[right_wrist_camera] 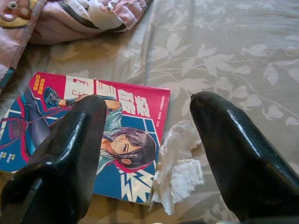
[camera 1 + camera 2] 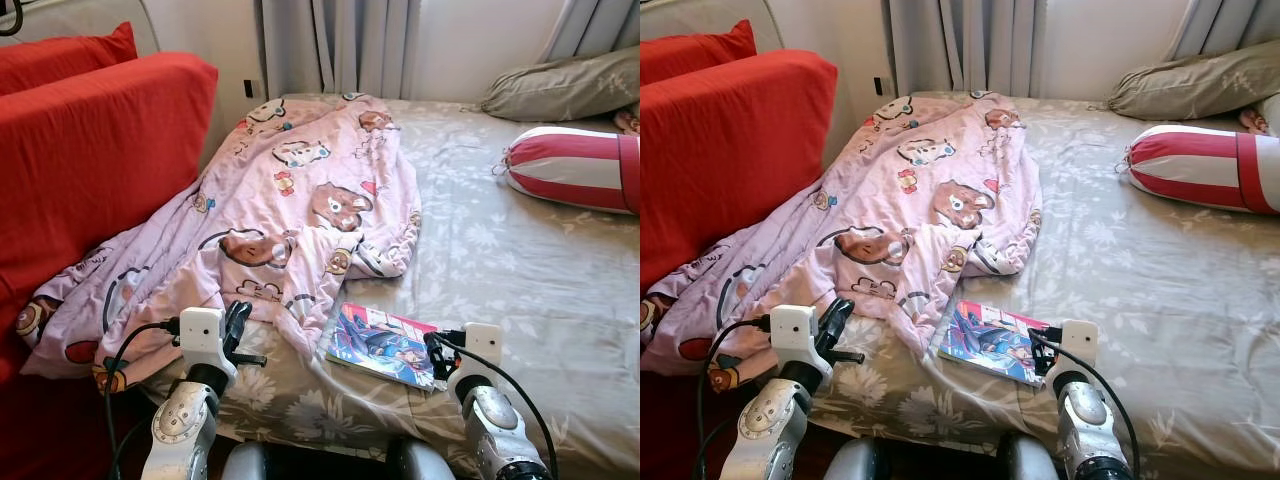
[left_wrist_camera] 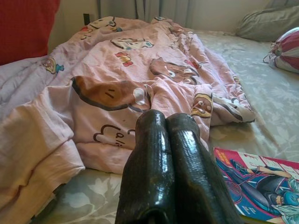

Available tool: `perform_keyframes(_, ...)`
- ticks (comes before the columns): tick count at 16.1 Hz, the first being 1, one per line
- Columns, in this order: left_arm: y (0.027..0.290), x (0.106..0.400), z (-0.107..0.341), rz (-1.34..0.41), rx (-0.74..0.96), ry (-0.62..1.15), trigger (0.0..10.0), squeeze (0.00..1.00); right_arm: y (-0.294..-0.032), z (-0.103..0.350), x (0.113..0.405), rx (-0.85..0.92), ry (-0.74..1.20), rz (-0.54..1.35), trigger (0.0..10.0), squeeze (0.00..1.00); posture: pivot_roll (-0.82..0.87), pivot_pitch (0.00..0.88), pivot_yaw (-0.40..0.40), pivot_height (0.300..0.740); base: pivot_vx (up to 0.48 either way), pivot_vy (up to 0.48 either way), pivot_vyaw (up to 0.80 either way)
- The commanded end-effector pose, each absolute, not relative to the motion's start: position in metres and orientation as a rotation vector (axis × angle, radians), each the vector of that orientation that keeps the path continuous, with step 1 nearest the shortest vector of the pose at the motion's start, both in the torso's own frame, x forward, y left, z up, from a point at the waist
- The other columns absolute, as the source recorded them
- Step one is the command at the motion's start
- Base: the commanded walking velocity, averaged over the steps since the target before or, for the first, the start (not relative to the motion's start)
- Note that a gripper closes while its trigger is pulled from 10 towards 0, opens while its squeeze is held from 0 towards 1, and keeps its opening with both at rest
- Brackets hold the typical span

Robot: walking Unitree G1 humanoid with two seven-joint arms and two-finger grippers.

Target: Clean up the room

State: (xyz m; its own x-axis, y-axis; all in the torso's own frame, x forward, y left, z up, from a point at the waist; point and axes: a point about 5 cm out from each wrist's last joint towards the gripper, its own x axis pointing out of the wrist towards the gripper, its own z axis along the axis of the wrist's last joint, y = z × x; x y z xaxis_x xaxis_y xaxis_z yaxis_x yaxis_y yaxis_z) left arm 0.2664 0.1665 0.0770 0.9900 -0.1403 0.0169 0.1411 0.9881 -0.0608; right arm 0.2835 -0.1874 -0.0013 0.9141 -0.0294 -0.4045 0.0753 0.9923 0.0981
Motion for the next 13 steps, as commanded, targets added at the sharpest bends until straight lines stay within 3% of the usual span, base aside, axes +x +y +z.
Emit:
perform_keyframes(1, 0.165, 0.267, 0.075, -0.150, -0.067, 0.001, 10.0, 0.00, -0.188, -0.002, 0.284, 0.116, 0.427, -0.060, 10.0, 0.00, 0.03, 0.000, 0.010, 0.595, 0.000, 0.000, 0.00)
perform_keyframes(11, 0.162, 0.277, 0.084, -0.178, -0.053, -0.010, 10.0, 0.00, -0.197, -0.007, 0.286, 0.276, 0.492, -0.208, 10.0, 0.00, 0.06, 0.000, 0.028, 0.595, 0.000, 0.000, 0.00)
perform_keyframes(13, 0.163, 0.273, 0.083, -0.161, -0.067, -0.002, 10.0, 0.00, -0.197, -0.009, 0.285, 0.288, 0.504, -0.227, 10.0, 0.00, 0.07, 0.042, 0.035, 0.595, 0.000, 0.000, 0.00)
